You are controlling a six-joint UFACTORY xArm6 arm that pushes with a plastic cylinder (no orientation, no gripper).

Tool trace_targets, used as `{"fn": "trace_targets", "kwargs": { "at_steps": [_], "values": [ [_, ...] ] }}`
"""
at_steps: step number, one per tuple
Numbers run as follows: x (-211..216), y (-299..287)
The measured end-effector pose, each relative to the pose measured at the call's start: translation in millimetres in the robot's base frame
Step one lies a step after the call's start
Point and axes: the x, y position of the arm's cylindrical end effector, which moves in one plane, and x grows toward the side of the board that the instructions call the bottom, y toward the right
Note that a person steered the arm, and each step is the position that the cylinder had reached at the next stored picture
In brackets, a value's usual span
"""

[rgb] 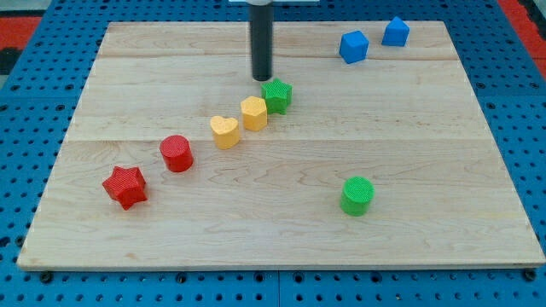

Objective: Move the green star right to the yellow hexagon

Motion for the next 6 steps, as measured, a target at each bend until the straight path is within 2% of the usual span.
{"fn": "trace_targets", "kwargs": {
  "at_steps": [1,3,6],
  "values": [
    [0,-5],
    [33,12],
    [60,62]
  ]
}}
